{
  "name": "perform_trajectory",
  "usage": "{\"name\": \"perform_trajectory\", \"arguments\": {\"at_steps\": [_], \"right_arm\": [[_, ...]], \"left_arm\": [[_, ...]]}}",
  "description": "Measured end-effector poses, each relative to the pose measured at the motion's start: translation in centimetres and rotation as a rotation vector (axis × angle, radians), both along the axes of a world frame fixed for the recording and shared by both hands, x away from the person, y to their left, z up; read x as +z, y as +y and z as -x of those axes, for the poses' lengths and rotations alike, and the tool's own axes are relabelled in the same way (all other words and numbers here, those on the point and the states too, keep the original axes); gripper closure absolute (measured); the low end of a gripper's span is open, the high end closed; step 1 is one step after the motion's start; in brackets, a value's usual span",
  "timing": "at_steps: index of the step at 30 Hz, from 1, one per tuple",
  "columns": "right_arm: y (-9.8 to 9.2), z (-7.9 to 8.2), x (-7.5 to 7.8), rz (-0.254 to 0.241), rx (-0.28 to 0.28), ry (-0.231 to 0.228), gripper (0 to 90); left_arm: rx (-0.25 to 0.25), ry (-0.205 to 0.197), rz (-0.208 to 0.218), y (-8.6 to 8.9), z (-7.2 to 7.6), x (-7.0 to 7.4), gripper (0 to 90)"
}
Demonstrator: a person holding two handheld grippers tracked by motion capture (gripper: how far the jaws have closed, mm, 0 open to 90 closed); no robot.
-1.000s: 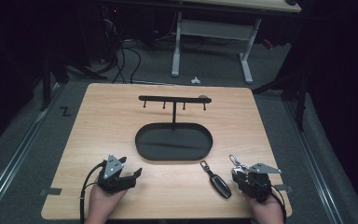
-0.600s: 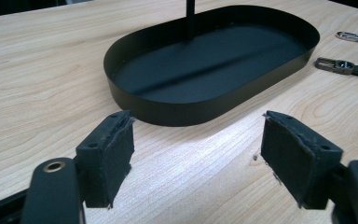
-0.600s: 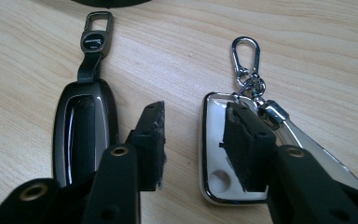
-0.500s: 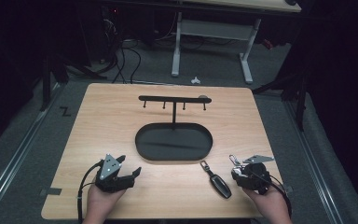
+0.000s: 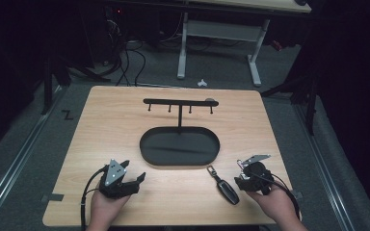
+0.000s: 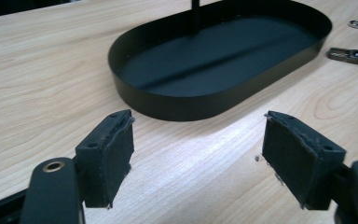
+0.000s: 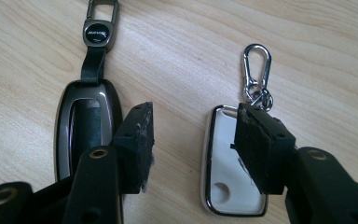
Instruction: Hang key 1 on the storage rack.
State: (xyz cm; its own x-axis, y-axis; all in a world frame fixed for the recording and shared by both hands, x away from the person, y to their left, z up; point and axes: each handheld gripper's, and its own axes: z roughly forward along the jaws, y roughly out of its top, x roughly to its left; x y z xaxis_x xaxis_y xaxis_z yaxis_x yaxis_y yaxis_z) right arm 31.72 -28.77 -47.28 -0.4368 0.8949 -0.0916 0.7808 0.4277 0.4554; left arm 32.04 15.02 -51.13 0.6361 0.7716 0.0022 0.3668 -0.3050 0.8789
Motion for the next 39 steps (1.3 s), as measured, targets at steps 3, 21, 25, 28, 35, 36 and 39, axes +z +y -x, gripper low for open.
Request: {"name": "perform_trajectory", "arguments": {"at_steps": [3, 21, 25, 28, 35, 36, 39], "right_arm": [[0.6, -0.5, 0.2, 0.042, 0.031, 0.033, 46.4], [2.4, -2.8, 1.0, 0.155, 0.076, 0.276, 42.0], [2.7, -3.4, 1.3, 0.157, 0.073, 0.32, 40.2], [3.2, -3.6, 1.4, 0.175, 0.084, 0.324, 40.1], [4.0, -3.7, 1.7, 0.181, 0.103, 0.331, 37.5], [4.2, -3.8, 1.7, 0.176, 0.103, 0.328, 37.5], [4.5, -3.9, 1.7, 0.174, 0.098, 0.335, 37.5]], "left_arm": [[-0.014, 0.007, 0.005, -0.1, 0.0, -0.1, 25.6], [-0.047, -0.003, -0.007, -0.4, 0.2, -0.3, 26.9], [-0.062, -0.007, -0.021, -0.7, 0.3, -0.3, 26.3], [-0.065, -0.005, -0.024, -0.8, 0.3, -0.2, 26.4], [-0.056, -0.008, -0.02, -0.6, 0.3, -0.1, 26.3], [-0.055, -0.006, -0.021, -0.5, 0.3, -0.1, 26.3], [-0.051, -0.006, -0.018, -0.4, 0.3, -0.1, 26.2]]}}
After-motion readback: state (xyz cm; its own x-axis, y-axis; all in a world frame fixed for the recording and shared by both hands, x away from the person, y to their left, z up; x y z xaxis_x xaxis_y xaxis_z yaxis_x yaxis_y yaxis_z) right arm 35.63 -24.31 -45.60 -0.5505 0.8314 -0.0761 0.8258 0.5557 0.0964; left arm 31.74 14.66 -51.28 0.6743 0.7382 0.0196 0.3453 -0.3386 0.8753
